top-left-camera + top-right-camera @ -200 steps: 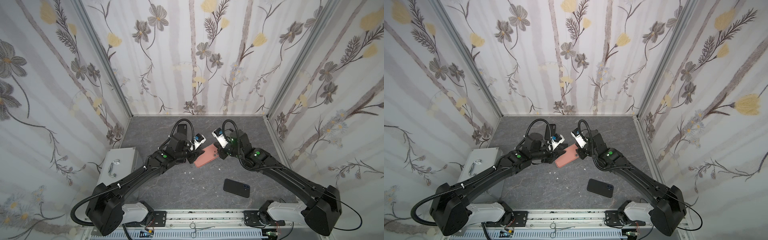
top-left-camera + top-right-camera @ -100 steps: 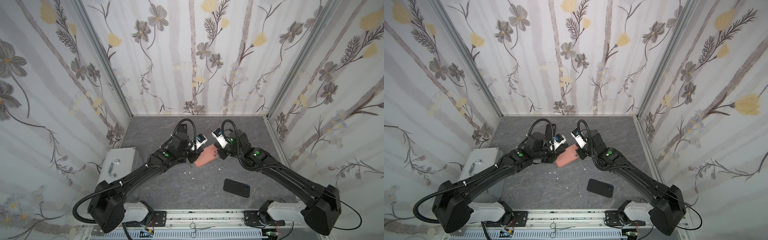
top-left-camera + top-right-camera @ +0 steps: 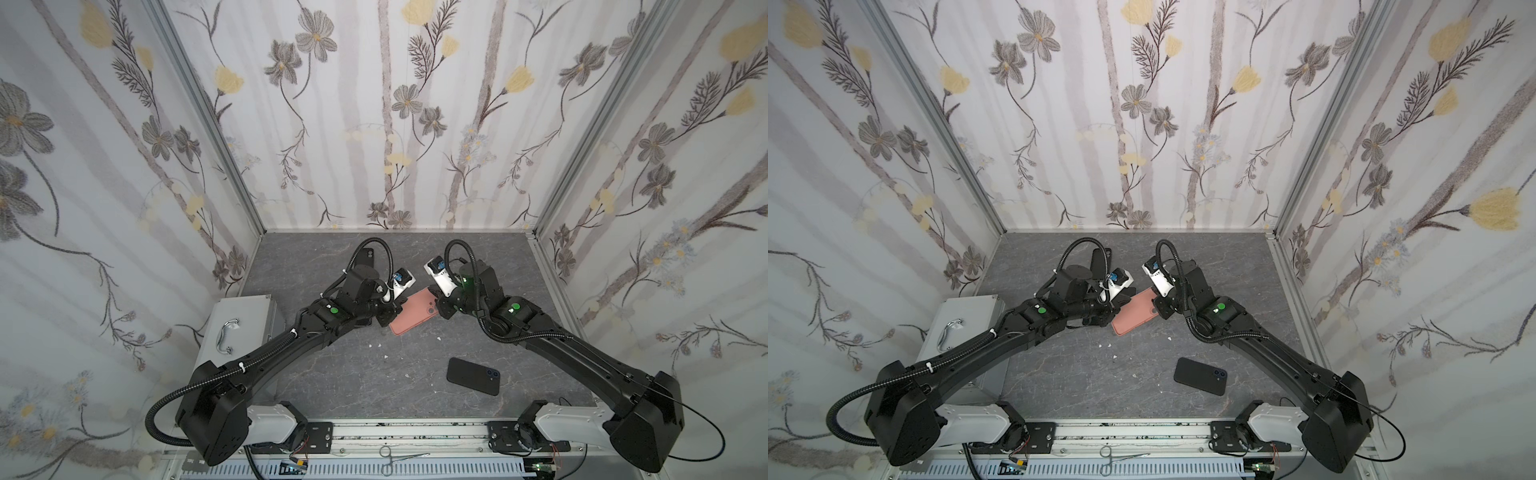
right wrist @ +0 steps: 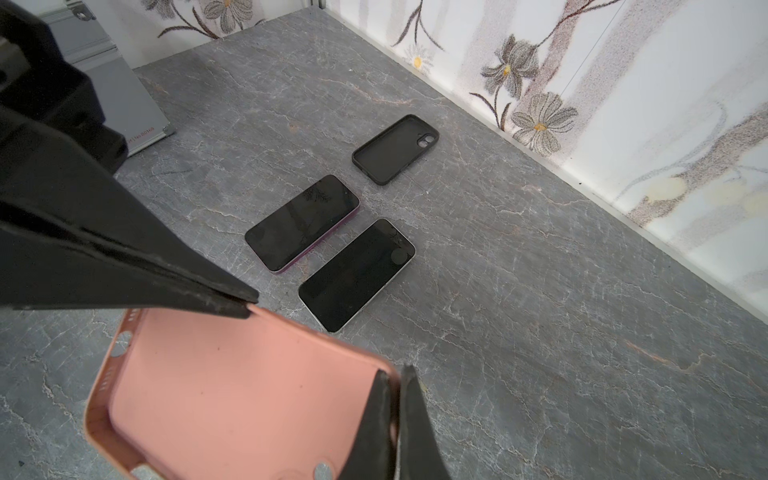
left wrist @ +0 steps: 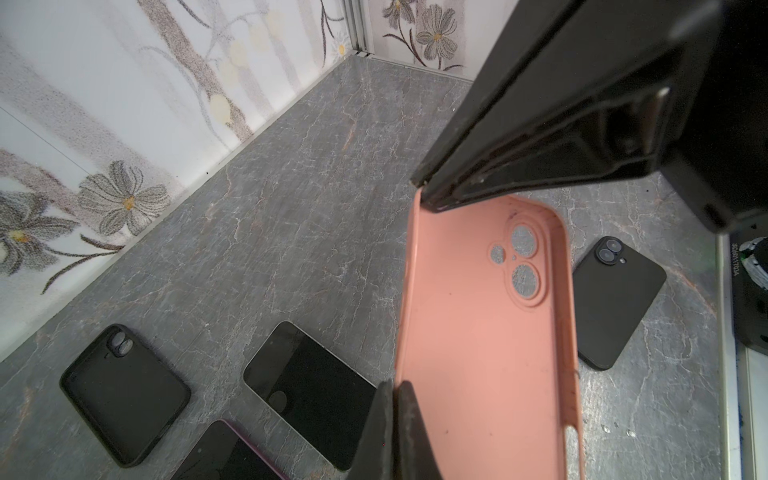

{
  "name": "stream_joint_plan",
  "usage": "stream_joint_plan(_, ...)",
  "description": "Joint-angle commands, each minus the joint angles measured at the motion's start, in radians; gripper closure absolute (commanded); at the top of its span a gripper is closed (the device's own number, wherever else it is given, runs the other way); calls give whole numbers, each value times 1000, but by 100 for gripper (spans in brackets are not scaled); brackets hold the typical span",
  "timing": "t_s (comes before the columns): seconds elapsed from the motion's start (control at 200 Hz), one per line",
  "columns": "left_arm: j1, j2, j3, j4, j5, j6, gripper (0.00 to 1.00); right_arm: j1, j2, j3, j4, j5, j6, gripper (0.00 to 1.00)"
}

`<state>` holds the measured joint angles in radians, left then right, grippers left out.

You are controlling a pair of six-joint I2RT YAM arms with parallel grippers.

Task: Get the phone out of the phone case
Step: 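Bring the grippers together and grip the pink case with the left gripper, then open the right gripper to release the pink case to the left gripper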

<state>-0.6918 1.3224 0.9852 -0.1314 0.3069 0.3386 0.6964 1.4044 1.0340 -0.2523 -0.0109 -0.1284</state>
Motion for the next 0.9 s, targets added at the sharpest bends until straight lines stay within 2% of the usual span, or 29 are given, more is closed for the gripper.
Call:
stream_joint_plan(0.0, 0, 14, 22, -8, -27, -42, 100, 2, -22, -17, 107, 12, 44, 100)
stream_joint_plan(0.03, 0, 23, 26, -7, -33, -61, 100, 2, -32, -28, 123, 17, 55, 100)
stream_joint_plan(0.07, 1, 33, 33, -7, -39, -84, 100, 2, -46, -41, 145, 27, 72, 94)
stream_joint_plan(0.24, 0, 102, 60, 1, -58, -201, 100, -8, -95, -90, 231, 60, 139, 61)
stream_joint_plan(0.34, 0, 141, 71, 15, -78, -271, 100, -19, -119, -112, 267, 84, 183, 50)
stream_joint_plan(0.545, 2, 194, 74, 84, -225, -397, 100, -65, -166, -196, 375, 146, 330, 44)
stream_joint_plan(0.714, 7, 283, 135, 103, -304, -476, 100, -87, -152, -235, 377, 190, 448, 42)
stream_joint_plan(0.894, 27, 392, 229, 111, -371, -571, 100, -84, -113, -269, 412, 180, 550, 31)
